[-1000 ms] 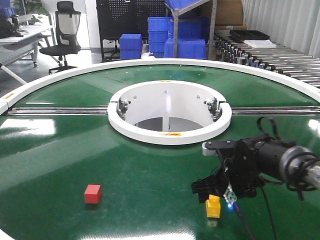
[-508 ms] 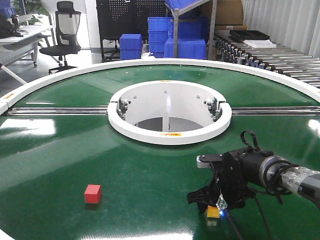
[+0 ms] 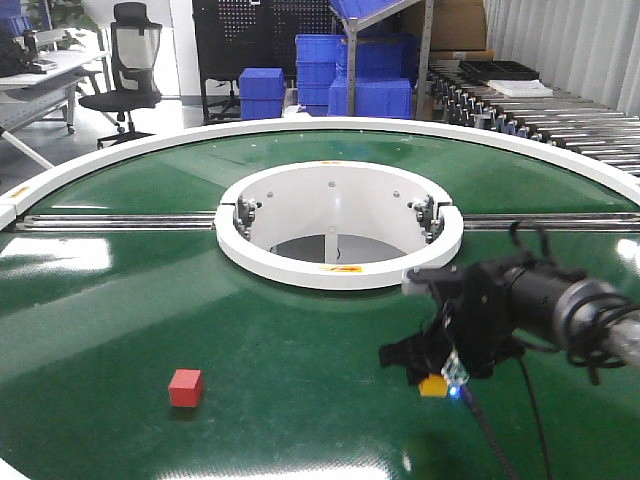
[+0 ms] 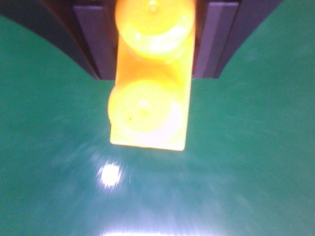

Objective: Pick red and yellow blocks into blue bin
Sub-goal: 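Lower the right gripper onto the yellow block and grasp it, then lower the left gripper onto the red cube and grasp it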

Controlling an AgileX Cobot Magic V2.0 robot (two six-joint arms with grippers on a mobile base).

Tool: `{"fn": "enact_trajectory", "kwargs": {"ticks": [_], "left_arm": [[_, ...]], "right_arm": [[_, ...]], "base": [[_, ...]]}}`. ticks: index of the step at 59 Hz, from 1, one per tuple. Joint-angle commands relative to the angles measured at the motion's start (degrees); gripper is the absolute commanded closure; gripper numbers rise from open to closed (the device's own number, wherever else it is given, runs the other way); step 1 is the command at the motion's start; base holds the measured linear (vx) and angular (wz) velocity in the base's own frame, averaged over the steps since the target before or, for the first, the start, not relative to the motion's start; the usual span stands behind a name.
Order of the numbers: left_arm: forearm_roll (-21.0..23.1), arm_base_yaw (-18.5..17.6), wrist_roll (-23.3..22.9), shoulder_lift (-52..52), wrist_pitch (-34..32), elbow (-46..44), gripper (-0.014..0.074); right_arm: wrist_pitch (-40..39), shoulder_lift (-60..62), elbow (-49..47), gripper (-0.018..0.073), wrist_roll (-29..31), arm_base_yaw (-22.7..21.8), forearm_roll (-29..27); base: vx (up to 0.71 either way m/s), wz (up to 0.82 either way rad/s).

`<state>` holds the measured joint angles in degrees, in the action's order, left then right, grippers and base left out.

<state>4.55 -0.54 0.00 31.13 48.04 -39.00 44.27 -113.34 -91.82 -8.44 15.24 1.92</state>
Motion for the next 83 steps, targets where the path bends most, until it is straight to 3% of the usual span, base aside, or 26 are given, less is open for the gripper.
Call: {"fn": "enact_trajectory", "kwargs": {"ticks": [1, 9, 18, 38, 44, 51, 57, 69, 83], "left_arm": [[0.62, -0.47, 0.0, 0.46, -3.73, -1.38, 0.004], [0.62, -0.47, 0.0, 0.46, -3.78, -1.38, 0.004], [0.62, -0.47, 0.0, 0.46, -4.08, -1.38, 0.004], [1.39, -0.47, 0.0, 0.46, -6.82, -1.38, 0.004], [6.72, -0.85, 4.46, 0.82, -7.03, -1.38, 0.004], [14.57, -3.45, 14.94, 3.86, -7.17, -1.52, 0.004], [19.21, -5.25, 20.48, 8.64, -7.32, -1.65, 0.004], [19.82, -5.75, 22.33, 20.09, -8.6, -5.36, 0.0008], [20.35, -6.51, 23.33, 35.21, -9.11, -16.05, -0.0057]], "right_arm": [[-1.33, 8.76, 0.11, 0.0331, 2.85, 1.35, 0.82], [-4.68, 17.28, 6.82, 0.0331, 7.08, 3.9, 0.88], [-8.58, 27.43, 16.66, 0.0331, 7.24, 6.09, 0.94], [-13.79, 48.11, 38.15, 0.0331, 8.98, 6.71, 0.89], [-13.79, 52.86, 42.56, 0.0331, 10.06, 6.71, 0.89], [-13.75, 56.51, 45.19, 0.0331, 10.06, 6.71, 0.89], [-12.43, 58.44, 46.06, 0.0331, 10.06, 6.71, 0.75], [-11.13, 58.97, 46.01, 0.0331, 9.99, 6.71, 0.64], [-11.13, 58.97, 46.01, 0.0331, 10.0, 6.71, 0.44]], "base": [[0.0, 0.0], [0.0, 0.0], [0.0, 0.0], [0.0, 0.0], [0.0, 0.0], [0.0, 0.0], [0.0, 0.0], [0.0, 0.0], [0.0, 0.0]]}}
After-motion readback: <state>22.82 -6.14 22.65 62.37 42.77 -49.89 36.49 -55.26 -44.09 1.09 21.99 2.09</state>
